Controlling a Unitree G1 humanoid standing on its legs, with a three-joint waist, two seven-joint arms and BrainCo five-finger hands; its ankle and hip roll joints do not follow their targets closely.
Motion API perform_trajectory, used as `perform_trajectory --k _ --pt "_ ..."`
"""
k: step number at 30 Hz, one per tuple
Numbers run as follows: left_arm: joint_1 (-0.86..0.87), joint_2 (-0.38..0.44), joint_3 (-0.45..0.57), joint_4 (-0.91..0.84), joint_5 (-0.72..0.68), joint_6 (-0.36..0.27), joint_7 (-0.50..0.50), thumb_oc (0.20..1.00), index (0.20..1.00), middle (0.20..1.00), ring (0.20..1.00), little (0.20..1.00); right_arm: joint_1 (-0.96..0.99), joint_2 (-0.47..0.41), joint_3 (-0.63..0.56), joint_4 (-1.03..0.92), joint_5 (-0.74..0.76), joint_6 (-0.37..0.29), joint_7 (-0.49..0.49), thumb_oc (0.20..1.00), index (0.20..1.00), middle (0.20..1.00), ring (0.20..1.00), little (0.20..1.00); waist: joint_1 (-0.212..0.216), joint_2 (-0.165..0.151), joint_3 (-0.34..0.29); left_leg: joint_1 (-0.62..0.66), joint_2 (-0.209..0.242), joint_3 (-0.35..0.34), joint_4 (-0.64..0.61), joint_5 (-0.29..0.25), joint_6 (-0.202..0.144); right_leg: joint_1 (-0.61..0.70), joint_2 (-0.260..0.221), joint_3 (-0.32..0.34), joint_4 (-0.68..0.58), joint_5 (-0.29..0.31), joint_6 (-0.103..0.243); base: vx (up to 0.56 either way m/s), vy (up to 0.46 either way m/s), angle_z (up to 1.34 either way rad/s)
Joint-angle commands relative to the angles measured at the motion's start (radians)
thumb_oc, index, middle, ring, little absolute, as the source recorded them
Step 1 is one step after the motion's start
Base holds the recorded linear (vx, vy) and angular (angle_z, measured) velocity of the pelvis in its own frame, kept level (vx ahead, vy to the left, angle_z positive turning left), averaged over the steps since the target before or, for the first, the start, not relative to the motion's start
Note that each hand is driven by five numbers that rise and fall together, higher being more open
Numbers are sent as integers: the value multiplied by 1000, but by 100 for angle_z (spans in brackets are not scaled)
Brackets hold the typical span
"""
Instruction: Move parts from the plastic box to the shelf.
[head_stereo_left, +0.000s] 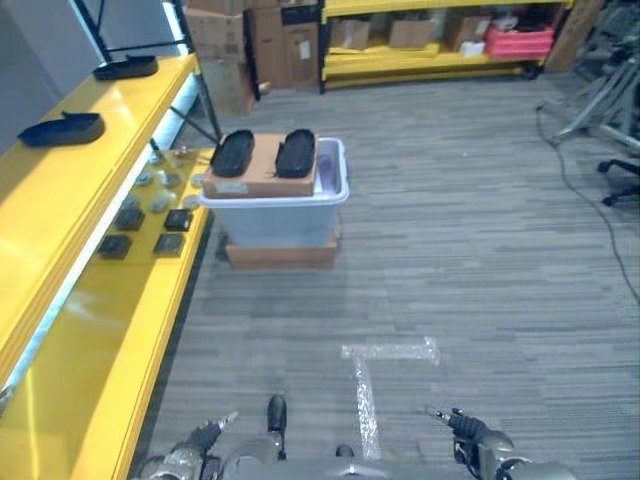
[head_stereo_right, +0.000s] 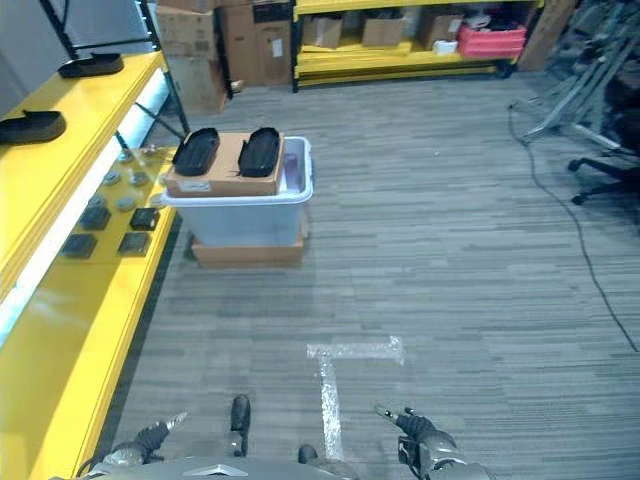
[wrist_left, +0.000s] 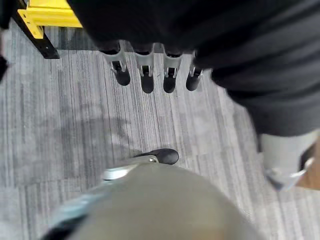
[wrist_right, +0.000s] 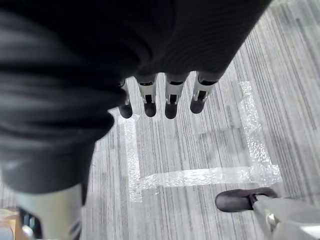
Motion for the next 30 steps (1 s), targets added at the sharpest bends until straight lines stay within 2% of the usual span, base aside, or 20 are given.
perform_trajectory --k 1,3,4,9,14,15,17,18,19,20,23,24,26,28,30 --pt "-31 31 -15 6 44 -7 8 1000 1000 1000 1000 1000 18 32 24 -50 -3 -5 -9 1000 1000 1000 1000 1000 -28 -18 22 59 2 -3 -10 -39 -9 -101 -59 39 312 21 146 190 39 -25" --pt "-46 49 -15 -12 36 -9 17 1000 1000 1000 1000 1000 22 38 39 -49 -22 -4 -14 1000 1000 1000 1000 1000 -38 -12 21 109 0 -6 -60 -46 -9 -141 -54 10 242 28 132 222 23 -12" --pt "-64 59 -10 -26 17 -13 23 1000 1000 1000 1000 1000 20 39 38 -47 -14 -6 -25 1000 1000 1000 1000 1000 -47 -9 27 124 -4 -7 -77 -50 -11 -178 -47 -5 198 52 123 212 -2 -17" --pt "-148 75 -34 -76 10 -29 41 1000 1000 1000 1000 1000 37 47 18 2 -2 8 -27 1000 1000 1000 1000 1000 -116 1 51 204 10 -22 -94 -95 -30 -292 -59 -30 75 144 137 263 -72 9" --pt "-162 52 -30 -99 -17 -37 37 1000 1000 1000 1000 1000 86 36 -52 68 43 23 -5 1000 1000 1000 1000 1000 -144 11 33 266 29 -22 -84 -149 -48 -300 -84 -92 62 165 141 285 -208 25" --pt "-156 44 -45 -111 7 -48 32 1000 1000 1000 1000 1000 98 39 -61 79 61 25 2 1000 1000 1000 1000 1000 -151 11 16 271 38 -27 -25 -174 -60 -273 -81 -90 58 156 121 244 -321 11" --pt "-135 36 -50 -145 -2 -50 30 1000 1000 1000 1000 1000 113 29 -63 95 60 32 22 1000 1000 1000 1000 1000 -141 3 12 226 37 -35 150 -136 -89 -229 -73 -92 54 142 94 270 -403 32" --pt "-121 25 -52 -155 -21 -49 19 1000 1000 1000 1000 1000 100 6 -75 90 69 28 11 1000 1000 1000 1000 1000 -117 -17 31 156 -1 -69 310 -105 -102 -180 -80 -94 46 135 81 158 -269 39" --pt "-121 25 -52 -154 -21 -49 19 1000 1000 1000 1000 1000 100 6 -75 90 69 28 11 1000 1000 1000 1000 1000 -118 -16 33 155 0 -70 314 -107 -102 -179 -80 -94 46 135 81 160 -223 5" --pt "-116 22 -61 -142 -2 -47 22 1000 1000 1000 1000 1000 81 -12 -78 87 70 29 4 1000 1000 1000 1000 1000 -110 -22 41 143 -5 -60 308 -98 -101 -152 -77 -85 30 131 75 127 -96 -41" --pt "-92 19 -42 -97 0 -40 30 1000 1000 1000 1000 1000 53 -43 -78 68 73 21 -10 1000 1000 1000 1000 1000 -72 -31 46 72 -2 -24 174 -113 -79 -94 -87 -80 -3 104 79 220 -98 -18" --pt "-82 14 -39 -82 -1 -38 30 1000 1000 1000 1000 1000 49 -51 -75 55 70 17 -13 1000 1000 1000 1000 1000 -63 -27 48 54 3 -16 130 -91 -77 -84 -88 -84 -3 98 81 223 -36 -2" --pt "-70 13 -44 -57 23 -35 34 1000 1000 1000 1000 1000 31 -70 -66 24 57 8 -23 1000 1000 1000 1000 1000 -51 -11 52 10 28 21 46 -13 -80 -64 -83 -93 -7 87 81 218 5 -4" --pt "-54 15 -53 -37 52 -31 35 1000 1000 1000 1000 1000 10 -79 -58 -15 56 -3 -33 1000 1000 1000 1000 1000 -38 -7 61 -16 46 63 -8 21 -89 -39 -85 -95 -10 69 81 219 19 3" --pt "-38 22 -46 -19 72 -29 35 1000 1000 1000 1000 1000 -7 -69 -70 -19 123 0 -4 1000 1000 1000 1000 1000 -21 4 59 -4 54 59 -43 50 -101 -8 -83 -94 -18 53 84 258 70 -16"
